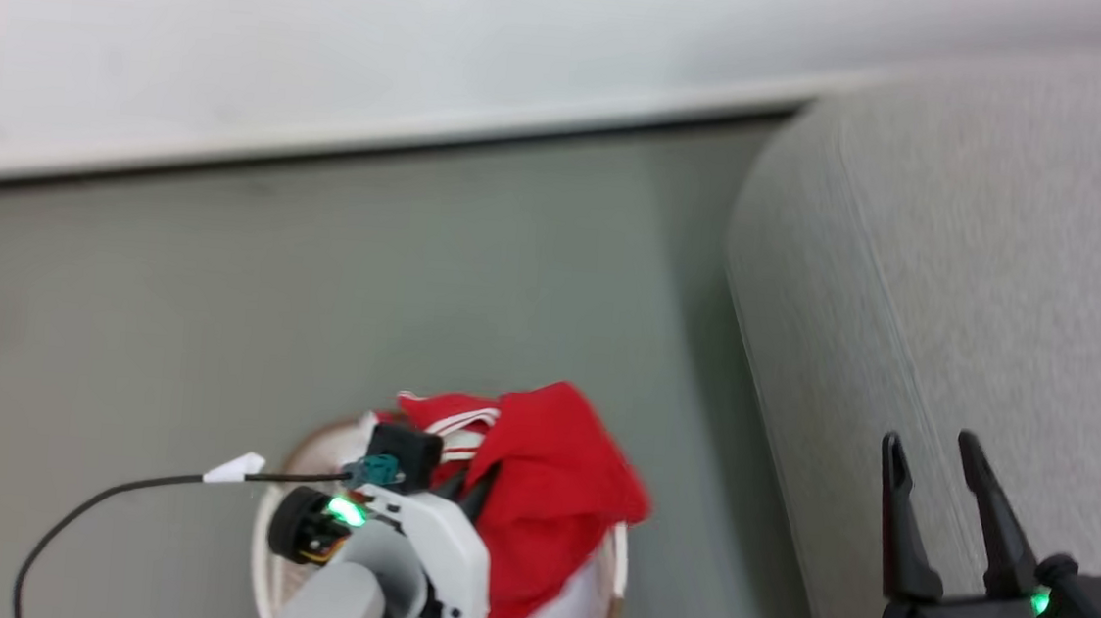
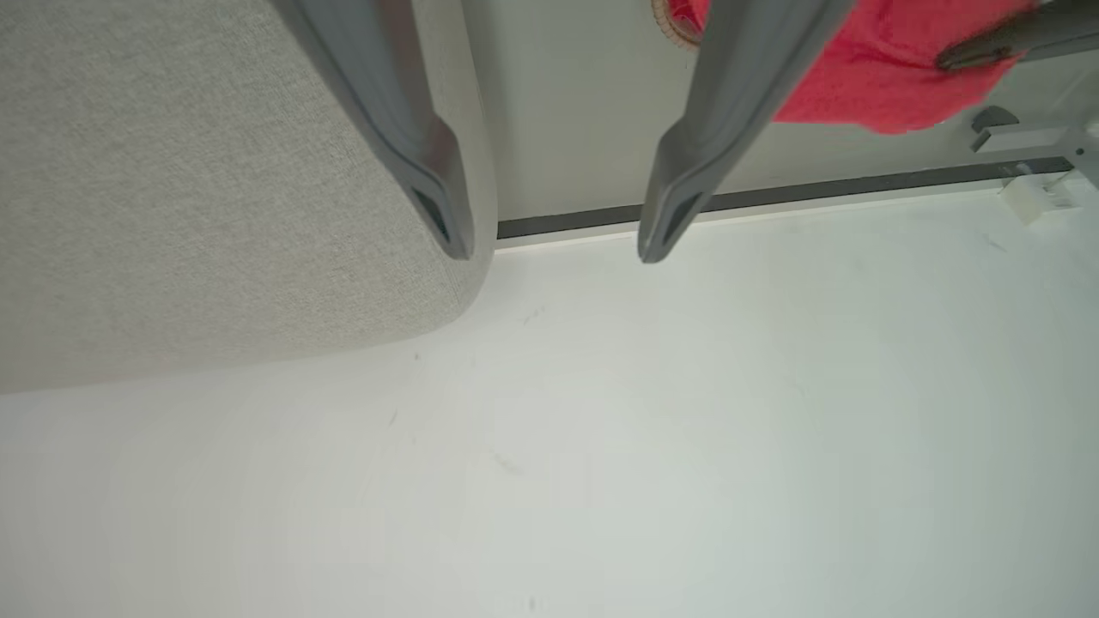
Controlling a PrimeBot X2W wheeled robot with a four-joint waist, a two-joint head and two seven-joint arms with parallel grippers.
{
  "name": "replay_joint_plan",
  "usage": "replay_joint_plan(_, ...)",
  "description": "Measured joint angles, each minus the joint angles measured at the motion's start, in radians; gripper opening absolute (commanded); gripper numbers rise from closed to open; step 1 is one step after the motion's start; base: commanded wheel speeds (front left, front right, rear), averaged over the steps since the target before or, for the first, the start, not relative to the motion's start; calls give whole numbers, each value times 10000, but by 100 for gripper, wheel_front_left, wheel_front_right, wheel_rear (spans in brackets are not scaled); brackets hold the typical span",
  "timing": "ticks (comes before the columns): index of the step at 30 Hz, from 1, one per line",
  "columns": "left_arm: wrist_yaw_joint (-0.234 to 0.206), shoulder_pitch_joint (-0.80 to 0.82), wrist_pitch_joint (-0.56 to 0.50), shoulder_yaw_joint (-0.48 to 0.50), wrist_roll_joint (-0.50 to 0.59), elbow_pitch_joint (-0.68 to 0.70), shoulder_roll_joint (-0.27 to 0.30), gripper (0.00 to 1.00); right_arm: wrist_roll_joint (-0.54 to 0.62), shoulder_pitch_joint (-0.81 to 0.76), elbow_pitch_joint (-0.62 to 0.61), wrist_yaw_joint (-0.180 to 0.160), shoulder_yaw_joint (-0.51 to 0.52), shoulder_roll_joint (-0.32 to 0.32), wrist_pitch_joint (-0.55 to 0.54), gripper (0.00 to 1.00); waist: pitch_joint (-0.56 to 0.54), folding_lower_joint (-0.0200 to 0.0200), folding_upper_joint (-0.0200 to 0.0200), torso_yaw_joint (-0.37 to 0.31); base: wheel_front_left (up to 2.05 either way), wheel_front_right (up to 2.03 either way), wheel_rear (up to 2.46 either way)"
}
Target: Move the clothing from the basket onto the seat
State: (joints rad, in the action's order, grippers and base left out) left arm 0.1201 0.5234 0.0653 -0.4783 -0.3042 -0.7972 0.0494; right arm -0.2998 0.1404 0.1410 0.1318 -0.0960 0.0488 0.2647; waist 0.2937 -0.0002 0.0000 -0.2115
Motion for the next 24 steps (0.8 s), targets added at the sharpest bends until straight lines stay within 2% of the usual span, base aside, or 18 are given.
replay_joint_plan(2,-153,-294,-320,-86,-255,897,4,0,27,-179,61,0,10,2,0,100,-513,-1,0,213,0,0,0)
replay_joint_plan(3,-345,-565,-593,-128,-318,1896,-2,0,63,-329,100,0,36,0,0,100,-979,-1,0,423,0,0,0)
replay_joint_plan(4,-345,-565,-593,-128,-318,1896,-2,0,63,-329,100,0,36,0,0,100,-979,-1,0,423,0,0,0)
replay_joint_plan(5,-516,-838,-949,-113,-378,2917,21,0,92,-451,142,0,8,2,0,100,-1397,-1,0,618,0,0,0)
replay_joint_plan(13,-1135,-1517,-2176,142,-625,6646,497,0,198,-621,176,0,-341,15,0,100,-2494,-2,0,1079,0,0,0)
replay_joint_plan(18,-1419,-1588,-2757,341,-708,8036,750,0,583,-645,-40,0,-1103,355,0,100,-2698,-2,0,941,0,0,0)
replay_joint_plan(24,-1611,-1678,-3122,476,-736,8763,1003,0,1204,-318,-506,0,-2499,1250,2,100,-2752,-1,0,684,0,0,0)
